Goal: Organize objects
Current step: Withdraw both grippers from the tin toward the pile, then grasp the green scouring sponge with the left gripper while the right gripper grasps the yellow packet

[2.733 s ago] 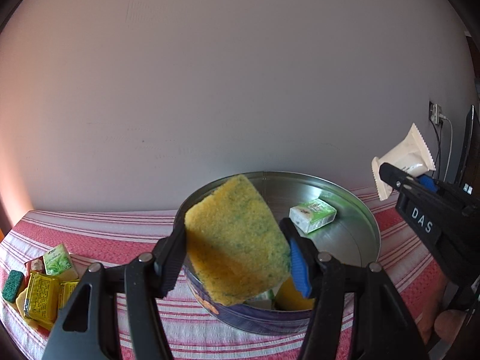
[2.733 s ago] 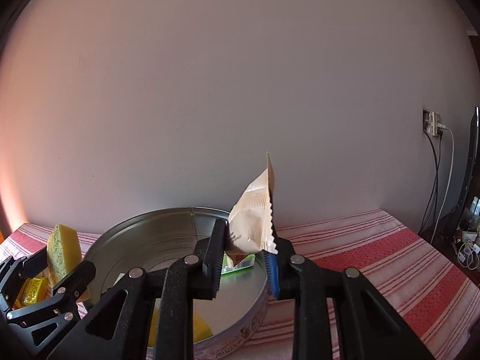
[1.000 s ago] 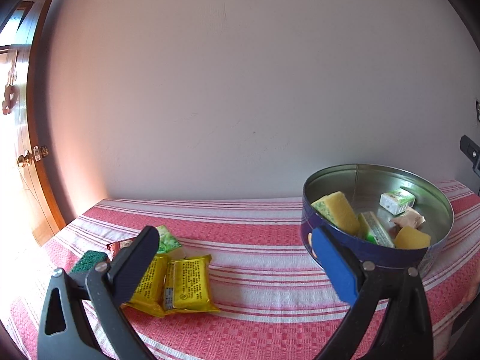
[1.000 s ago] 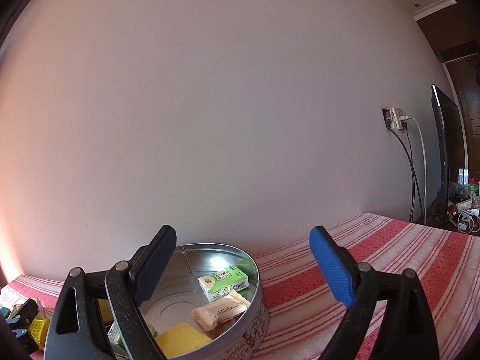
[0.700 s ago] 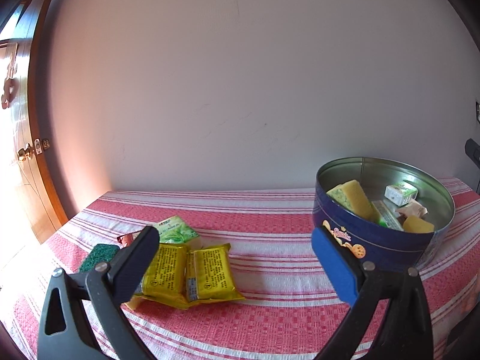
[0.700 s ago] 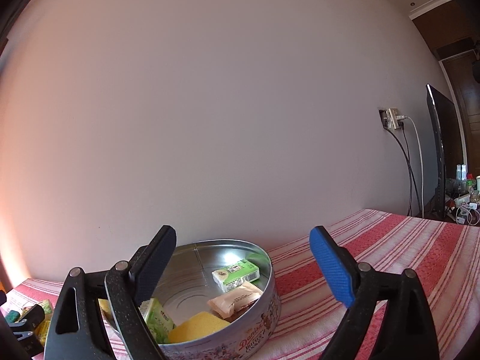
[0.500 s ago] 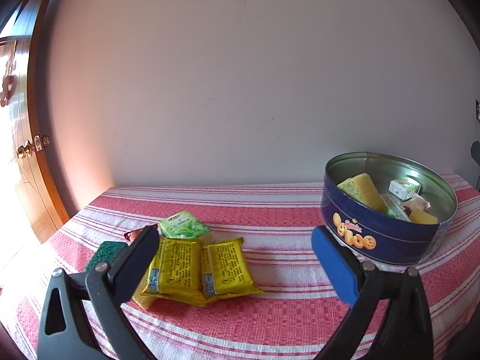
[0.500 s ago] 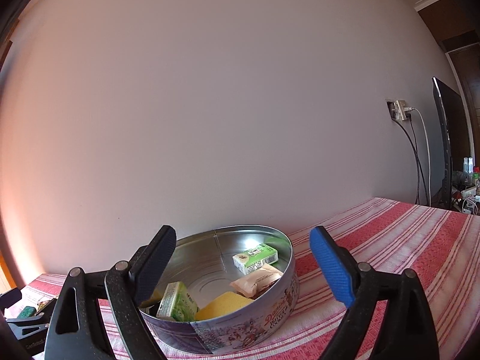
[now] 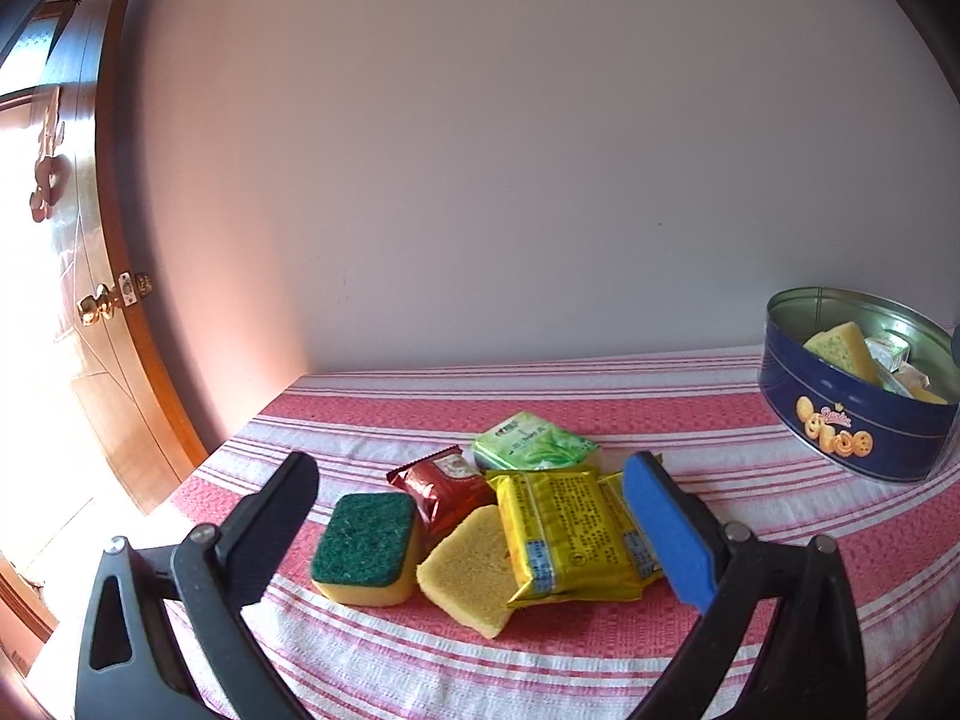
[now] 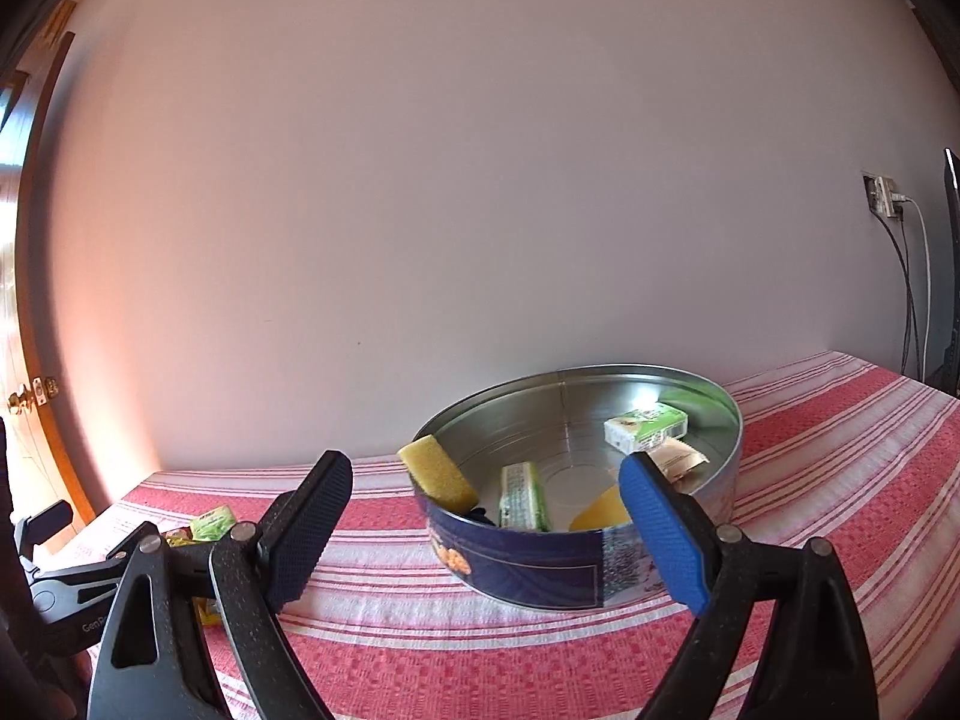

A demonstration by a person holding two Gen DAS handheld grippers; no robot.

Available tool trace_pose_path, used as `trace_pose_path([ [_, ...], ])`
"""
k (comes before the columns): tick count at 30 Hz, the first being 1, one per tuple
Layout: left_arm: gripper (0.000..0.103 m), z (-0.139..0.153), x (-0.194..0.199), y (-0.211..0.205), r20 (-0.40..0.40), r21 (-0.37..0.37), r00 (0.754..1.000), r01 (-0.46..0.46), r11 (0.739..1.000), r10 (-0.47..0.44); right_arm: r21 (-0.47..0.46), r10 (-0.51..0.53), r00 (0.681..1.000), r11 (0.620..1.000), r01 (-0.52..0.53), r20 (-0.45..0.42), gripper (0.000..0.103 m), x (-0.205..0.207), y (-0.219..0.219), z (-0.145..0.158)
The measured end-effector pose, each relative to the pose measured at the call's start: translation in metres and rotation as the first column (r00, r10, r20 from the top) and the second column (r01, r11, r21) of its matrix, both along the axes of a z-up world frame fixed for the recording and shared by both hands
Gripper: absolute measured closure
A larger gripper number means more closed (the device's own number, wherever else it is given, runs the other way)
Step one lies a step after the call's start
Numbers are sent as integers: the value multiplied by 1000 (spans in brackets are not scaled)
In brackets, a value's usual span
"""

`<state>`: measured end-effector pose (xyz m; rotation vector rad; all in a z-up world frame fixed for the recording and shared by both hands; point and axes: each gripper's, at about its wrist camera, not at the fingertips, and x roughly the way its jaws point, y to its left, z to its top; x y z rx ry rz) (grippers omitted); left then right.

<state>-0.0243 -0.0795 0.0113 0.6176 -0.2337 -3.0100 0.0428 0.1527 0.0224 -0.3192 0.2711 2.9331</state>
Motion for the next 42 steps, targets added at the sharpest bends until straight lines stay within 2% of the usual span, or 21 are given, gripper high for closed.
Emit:
trace_pose_path([
  [5, 0, 3, -19, -37, 16, 9, 999, -43, 999, 43, 5, 100, 990, 995, -101, 103, 11, -18, -35, -6],
  [10, 0, -1, -33, -75, 52, 109, 994, -96, 989, 91, 23, 163, 973, 985, -169, 166, 11, -29, -61, -10],
  [16, 0, -8, -40, -99, 103, 184, 991, -108, 977, 90, -55, 240, 934, 971, -234, 265, 11, -57, -85, -21],
  [20, 0, -11, -41, -104, 131, 179, 984, -146, 973, 124, -69, 264, 918, 964, -255, 297, 11, -69, -98, -25],
  [25, 0, -15, -46, -114, 161, 167, 971, -203, 965, 176, -103, 331, 891, 944, -315, 310, 19, -79, -116, -29],
  [33, 1, -12, -43, -122, 130, 120, 962, -254, 960, 239, -188, 433, 792, 901, -391, 430, 26, -120, -161, -46],
  [35, 1, -14, -45, -122, 145, 119, 960, -256, 959, 238, -158, 417, 798, 908, -389, 435, 27, -123, -170, -44],
  [36, 1, -14, -46, -123, 150, 121, 960, -254, 960, 235, -150, 421, 790, 905, -398, 447, 28, -129, -174, -46],
  [40, 1, -16, -49, -123, 168, 127, 961, -243, 962, 220, -20, 391, 767, 896, -444, 509, 28, -133, -198, -47],
  [42, 1, -17, -50, -124, 180, 137, 962, -233, 963, 207, -6, 394, 763, 890, -455, 513, 39, -132, -201, -49],
])
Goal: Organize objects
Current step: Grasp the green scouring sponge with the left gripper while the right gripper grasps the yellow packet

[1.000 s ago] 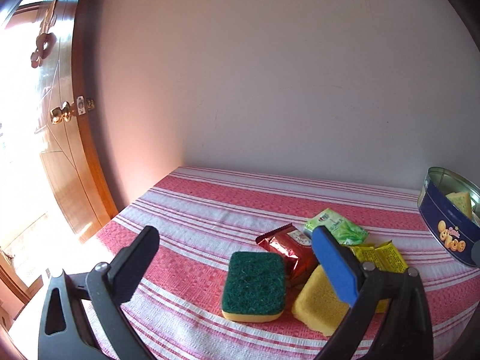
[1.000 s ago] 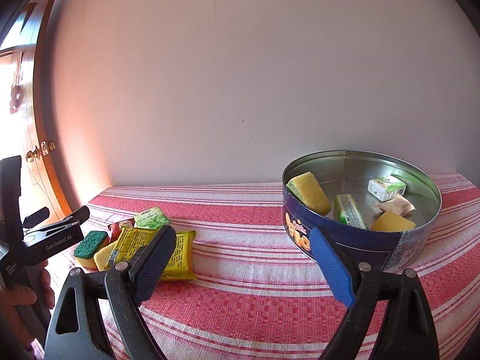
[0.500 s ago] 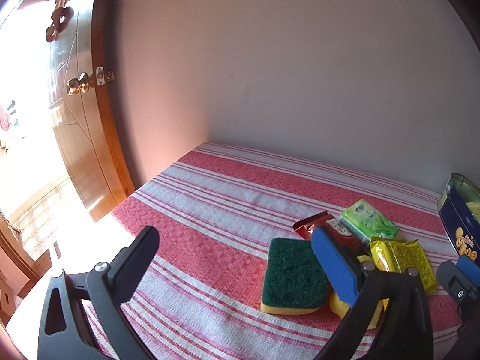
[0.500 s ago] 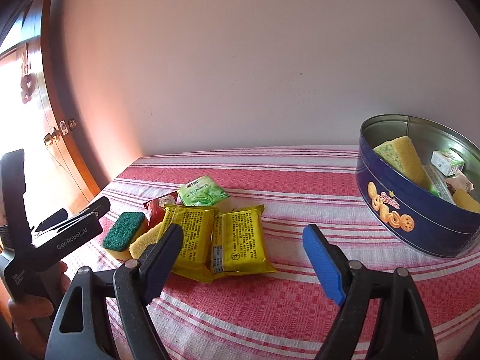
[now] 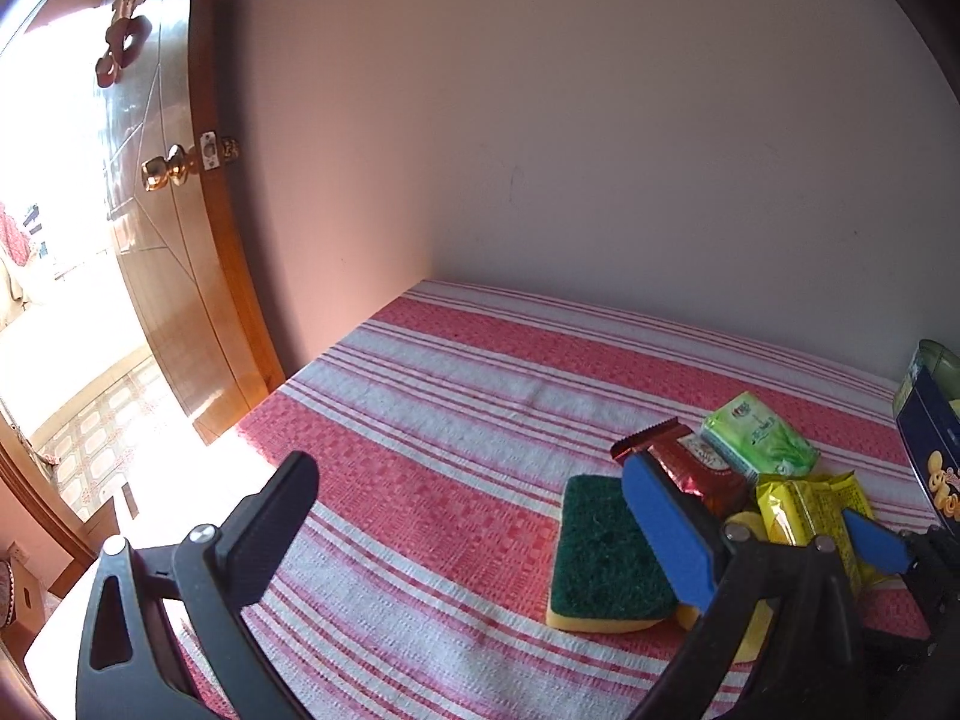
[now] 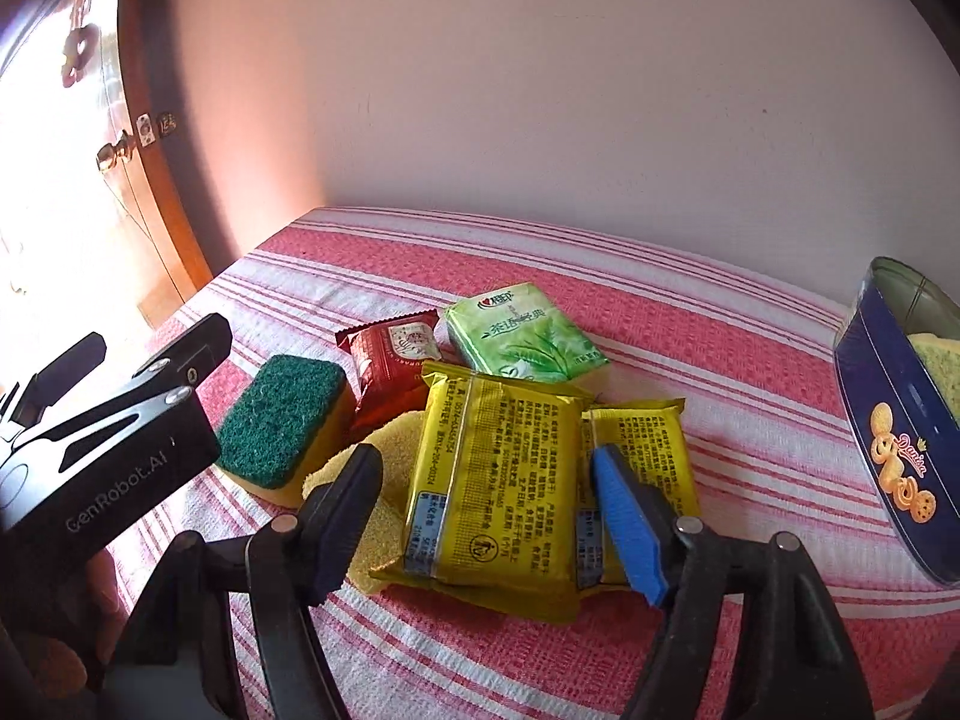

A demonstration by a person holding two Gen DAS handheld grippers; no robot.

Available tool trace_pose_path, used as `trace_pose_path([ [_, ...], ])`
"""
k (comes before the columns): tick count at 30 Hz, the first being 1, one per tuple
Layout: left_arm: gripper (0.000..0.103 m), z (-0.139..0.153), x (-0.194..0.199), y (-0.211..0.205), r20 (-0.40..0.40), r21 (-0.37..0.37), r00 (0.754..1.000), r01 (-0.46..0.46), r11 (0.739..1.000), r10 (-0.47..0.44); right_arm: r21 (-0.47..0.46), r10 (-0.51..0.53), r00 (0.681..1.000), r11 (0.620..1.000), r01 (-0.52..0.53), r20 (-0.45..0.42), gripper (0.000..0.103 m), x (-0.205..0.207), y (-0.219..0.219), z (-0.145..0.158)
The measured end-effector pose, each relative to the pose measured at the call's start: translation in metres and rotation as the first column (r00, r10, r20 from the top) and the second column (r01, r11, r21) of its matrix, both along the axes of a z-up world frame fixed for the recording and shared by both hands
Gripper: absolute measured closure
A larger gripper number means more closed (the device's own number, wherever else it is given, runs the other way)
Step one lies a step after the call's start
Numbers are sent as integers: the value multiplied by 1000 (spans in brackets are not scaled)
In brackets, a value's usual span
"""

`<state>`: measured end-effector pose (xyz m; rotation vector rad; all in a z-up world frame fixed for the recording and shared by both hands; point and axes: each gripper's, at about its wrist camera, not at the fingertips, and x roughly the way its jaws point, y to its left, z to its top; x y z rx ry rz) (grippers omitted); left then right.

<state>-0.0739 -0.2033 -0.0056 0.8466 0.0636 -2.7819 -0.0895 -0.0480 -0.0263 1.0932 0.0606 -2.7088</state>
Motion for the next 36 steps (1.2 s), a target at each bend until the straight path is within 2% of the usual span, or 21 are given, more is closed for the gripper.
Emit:
trace_pose_path([
  [1, 1, -1, -1, 0, 8, 6, 1000, 7, 1000, -7, -4, 10, 1000, 1000, -10, 3, 49, 1, 1, -1],
  [5, 1, -4, -5, -2, 30, 32, 999, 25, 999, -26, -12, 42, 999, 999, -42, -2, 49, 7, 9, 0],
  [6, 1, -4, -4, -2, 28, 40, 999, 29, 999, -30, -38, 45, 999, 998, -45, -9, 49, 10, 15, 1],
  [8, 1, -3, -2, -2, 21, 62, 998, 54, 997, -55, -96, 41, 998, 994, -45, -38, 49, 19, 28, 5],
  [10, 1, -2, 0, 2, 9, 77, 996, 90, 993, -91, -101, 18, 996, 995, -26, -83, 49, 28, 40, 11],
  [13, 1, -4, -1, 14, 18, 31, 993, 119, 992, -120, -110, -31, 988, 994, 14, -153, 49, 43, 61, 24],
  [16, 1, -6, -5, 20, 41, 35, 988, 145, 989, -147, -81, -72, 974, 995, 56, -214, 49, 60, 80, 31],
  [19, 2, -10, -12, 19, 73, 76, 985, 153, 985, -159, -14, -92, 963, 996, 92, -253, 49, 70, 88, 30],
  [21, 8, -15, -17, 22, 110, 84, 979, 163, 983, -172, -16, -107, 962, 994, 107, -251, 49, 69, 92, 30],
  [24, 8, -24, -29, 27, 187, 81, 968, 152, 985, -165, -84, -111, 971, 992, 95, -213, 49, 66, 96, 30],
  [26, 9, -29, -34, 27, 216, 122, 956, 173, 977, -196, -98, -113, 973, 991, 95, -201, 49, 65, 97, 29],
  [27, 16, -32, -37, 29, 239, 118, 952, 166, 979, -191, -93, -111, 973, 991, 94, -202, 49, 66, 96, 28],
  [29, 21, -37, -41, 29, 266, 129, 944, 167, 977, -196, -82, -107, 972, 992, 91, -209, 49, 67, 93, 28],
  [30, 31, -38, -42, 29, 264, 154, 939, 183, 971, -219, -78, -106, 971, 993, 92, -213, 49, 68, 92, 29],
  [31, 36, -40, -42, 29, 263, 185, 933, 202, 962, -247, -75, -105, 971, 993, 91, -216, 49, 69, 91, 29],
  [34, 51, -39, -38, 32, 250, 196, 929, 227, 954, -273, -76, -109, 969, 993, 94, -221, 49, 69, 91, 29],
  [36, 51, -37, -34, 32, 240, 163, 943, 197, 967, -232, -77, -118, 966, 992, 103, -229, 49, 70, 93, 29],
])
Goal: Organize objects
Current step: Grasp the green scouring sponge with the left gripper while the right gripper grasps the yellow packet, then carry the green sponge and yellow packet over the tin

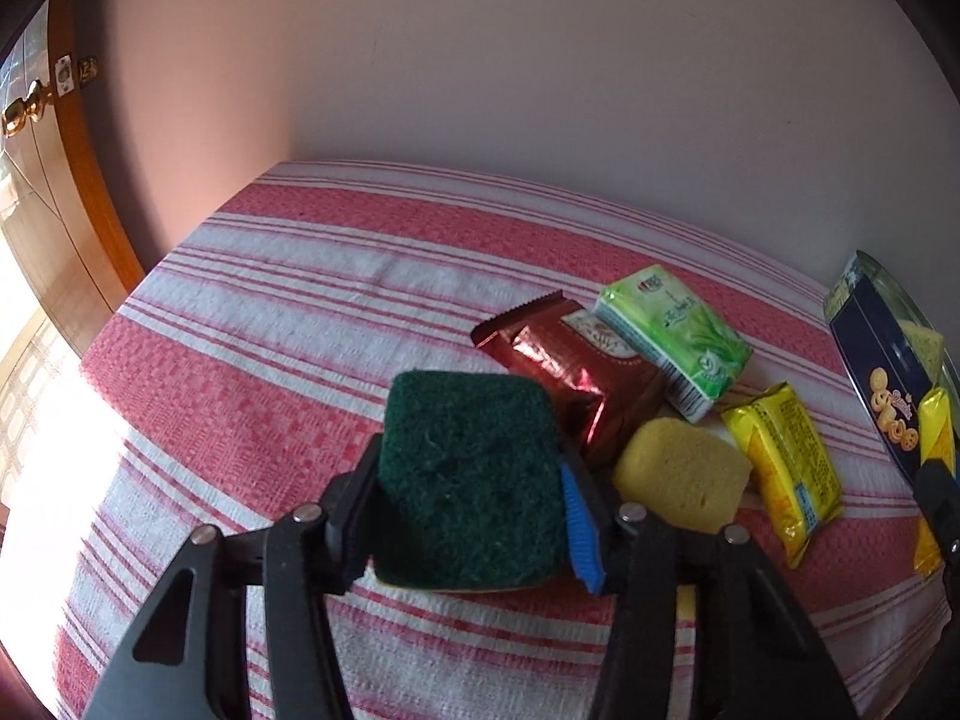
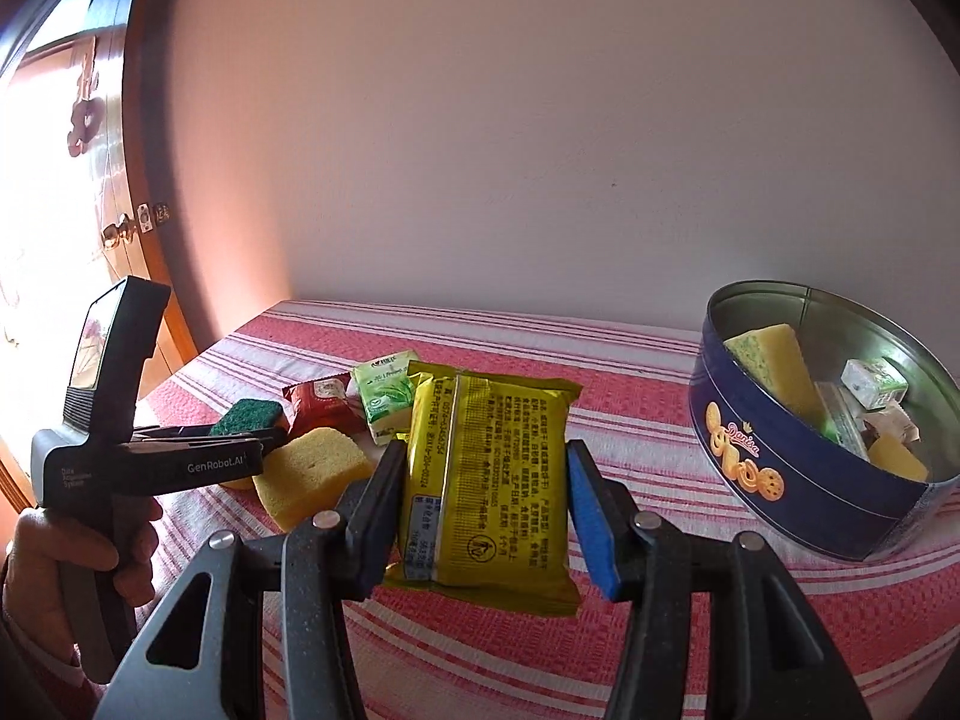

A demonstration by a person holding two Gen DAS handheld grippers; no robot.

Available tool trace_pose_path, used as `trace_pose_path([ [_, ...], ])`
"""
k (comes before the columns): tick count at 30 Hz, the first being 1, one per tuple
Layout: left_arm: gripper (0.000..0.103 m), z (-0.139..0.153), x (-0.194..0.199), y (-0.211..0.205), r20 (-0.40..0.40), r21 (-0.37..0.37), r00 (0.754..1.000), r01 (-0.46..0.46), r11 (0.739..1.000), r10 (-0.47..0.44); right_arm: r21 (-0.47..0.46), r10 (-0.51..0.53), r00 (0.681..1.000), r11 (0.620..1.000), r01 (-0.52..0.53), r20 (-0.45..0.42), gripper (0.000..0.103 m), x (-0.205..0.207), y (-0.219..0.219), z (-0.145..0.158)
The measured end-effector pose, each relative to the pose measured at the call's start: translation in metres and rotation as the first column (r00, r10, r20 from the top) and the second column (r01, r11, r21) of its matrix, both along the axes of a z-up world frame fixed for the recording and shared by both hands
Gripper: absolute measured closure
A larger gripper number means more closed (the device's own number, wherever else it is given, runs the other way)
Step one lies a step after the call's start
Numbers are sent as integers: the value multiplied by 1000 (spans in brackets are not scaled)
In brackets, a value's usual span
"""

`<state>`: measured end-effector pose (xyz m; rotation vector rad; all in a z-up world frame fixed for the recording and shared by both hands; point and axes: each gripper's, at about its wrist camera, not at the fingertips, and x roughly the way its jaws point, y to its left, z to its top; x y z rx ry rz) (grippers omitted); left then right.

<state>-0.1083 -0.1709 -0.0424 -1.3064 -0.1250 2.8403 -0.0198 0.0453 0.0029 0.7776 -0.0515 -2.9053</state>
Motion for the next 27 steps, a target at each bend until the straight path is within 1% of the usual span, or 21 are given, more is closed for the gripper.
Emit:
trace_pose_path([
  [2, 51, 8, 9, -5, -59, 11, 998, -31, 999, 31, 3, -18, 1000, 1000, 18, -22, 49, 2, 3, 2],
  [4, 51, 17, 21, -12, -138, 25, 987, -76, 997, 78, 7, -43, 997, 999, 43, -57, 49, 5, 7, 6],
  [6, 51, 26, 33, -14, -217, 46, 969, -113, 993, 120, 19, -74, 993, 997, 76, -91, 49, 7, 10, 10],
  [8, 51, 33, 42, -11, -287, 44, 946, -146, 988, 153, 31, -100, 987, 994, 105, -126, 49, 9, 14, 13],
  [9, 51, 37, 47, -11, -312, 28, 937, -154, 988, 155, 39, -107, 984, 993, 114, -142, 49, 9, 15, 14],
  [11, 51, 41, 51, -3, -354, -30, 922, -179, 983, 157, 51, -126, 978, 989, 136, -166, 49, 10, 18, 16],
  [13, 51, 46, 58, -1, -392, -79, 908, -193, 978, 148, 46, -145, 973, 987, 155, -177, 49, 10, 21, 17],
  [16, 51, 50, 67, 9, -433, -134, 893, -195, 972, 120, 41, -169, 967, 983, 180, -189, 49, 11, 26, 17],
  [19, 51, 51, 69, 16, -444, -166, 891, -191, 967, 100, 46, -181, 962, 980, 194, -204, 49, 14, 29, 18],
  [22, 51, 54, 75, 20, -461, -169, 881, -207, 964, 109, 48, -185, 960, 979, 198, -209, 49, 13, 30, 17],
  [24, 51, 54, 77, 25, -464, -169, 880, -200, 965, 102, 26, -184, 961, 981, 194, -206, 49, 13, 35, 17],
  [27, 51, 55, 83, 38, -473, -197, 877, -198, 960, 84, 17, -197, 959, 979, 205, -204, 49, 18, 43, 17],
])
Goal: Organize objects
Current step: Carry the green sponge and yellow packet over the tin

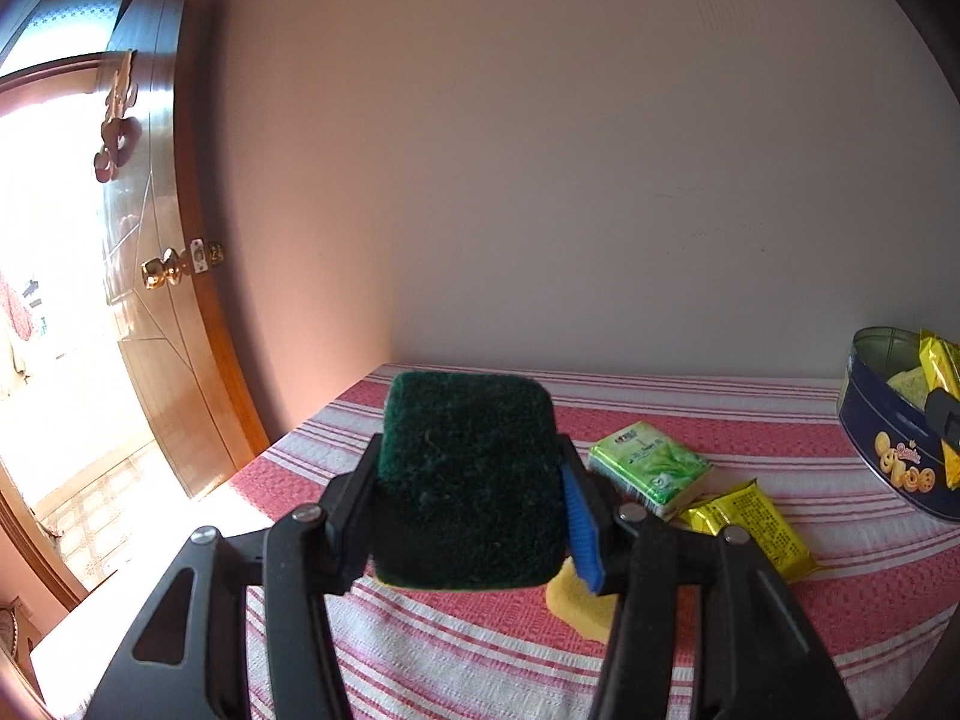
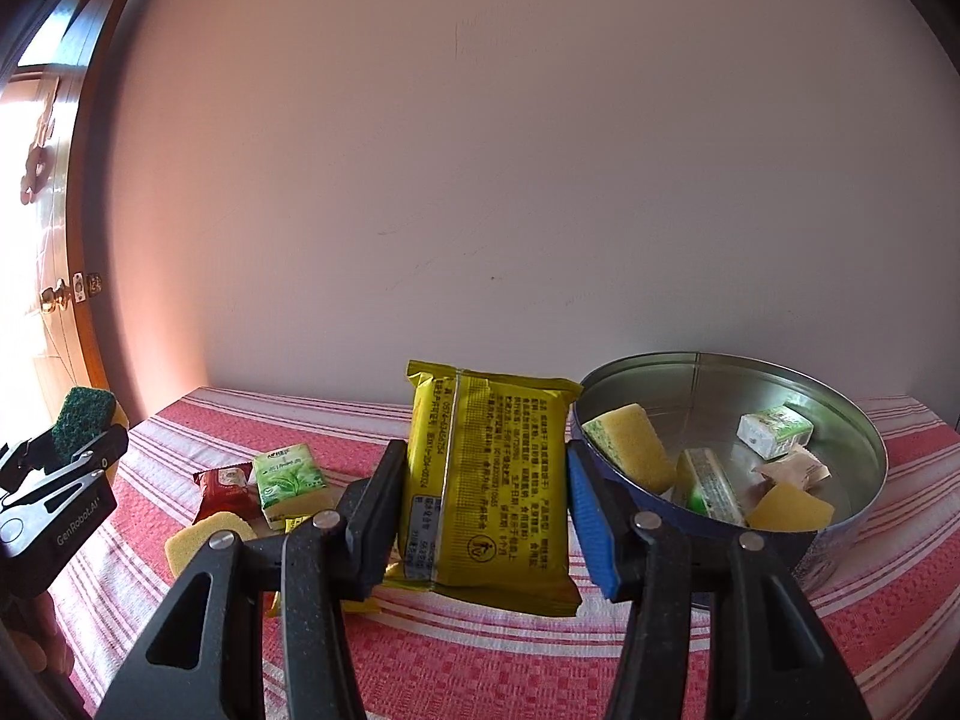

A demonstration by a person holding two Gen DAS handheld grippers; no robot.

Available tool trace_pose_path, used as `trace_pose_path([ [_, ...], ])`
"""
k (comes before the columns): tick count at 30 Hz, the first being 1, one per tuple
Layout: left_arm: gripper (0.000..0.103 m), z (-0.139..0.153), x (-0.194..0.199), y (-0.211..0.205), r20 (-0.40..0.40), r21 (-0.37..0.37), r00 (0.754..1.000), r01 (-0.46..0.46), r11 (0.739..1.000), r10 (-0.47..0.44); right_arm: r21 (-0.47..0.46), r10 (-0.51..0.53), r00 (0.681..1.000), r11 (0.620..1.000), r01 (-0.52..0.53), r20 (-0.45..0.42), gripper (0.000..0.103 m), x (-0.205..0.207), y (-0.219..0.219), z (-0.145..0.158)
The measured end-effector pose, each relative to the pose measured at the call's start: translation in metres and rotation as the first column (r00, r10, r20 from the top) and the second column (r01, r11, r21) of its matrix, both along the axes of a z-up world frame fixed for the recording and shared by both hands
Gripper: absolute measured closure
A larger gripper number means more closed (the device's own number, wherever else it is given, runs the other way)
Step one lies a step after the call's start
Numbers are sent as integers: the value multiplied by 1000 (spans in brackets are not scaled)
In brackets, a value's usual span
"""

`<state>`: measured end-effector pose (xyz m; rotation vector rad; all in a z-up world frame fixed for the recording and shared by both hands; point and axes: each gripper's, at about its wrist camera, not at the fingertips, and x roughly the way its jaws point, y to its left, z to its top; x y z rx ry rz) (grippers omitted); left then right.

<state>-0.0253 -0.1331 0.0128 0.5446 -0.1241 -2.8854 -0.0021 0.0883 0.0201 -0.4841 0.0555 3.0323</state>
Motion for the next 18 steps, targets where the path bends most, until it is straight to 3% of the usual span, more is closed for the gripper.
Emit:
trace_pose_path([
  [8, 51, 1, 13, 47, 7, -26, 996, 92, 995, -92, 66, -12, 999, 998, 15, -36, 49, 27, 29, 3],
  [18, 51, 1, 20, 116, 14, 46, 979, 203, 978, -204, 78, -25, 999, 997, 29, -47, 49, 44, 90, 5],
])
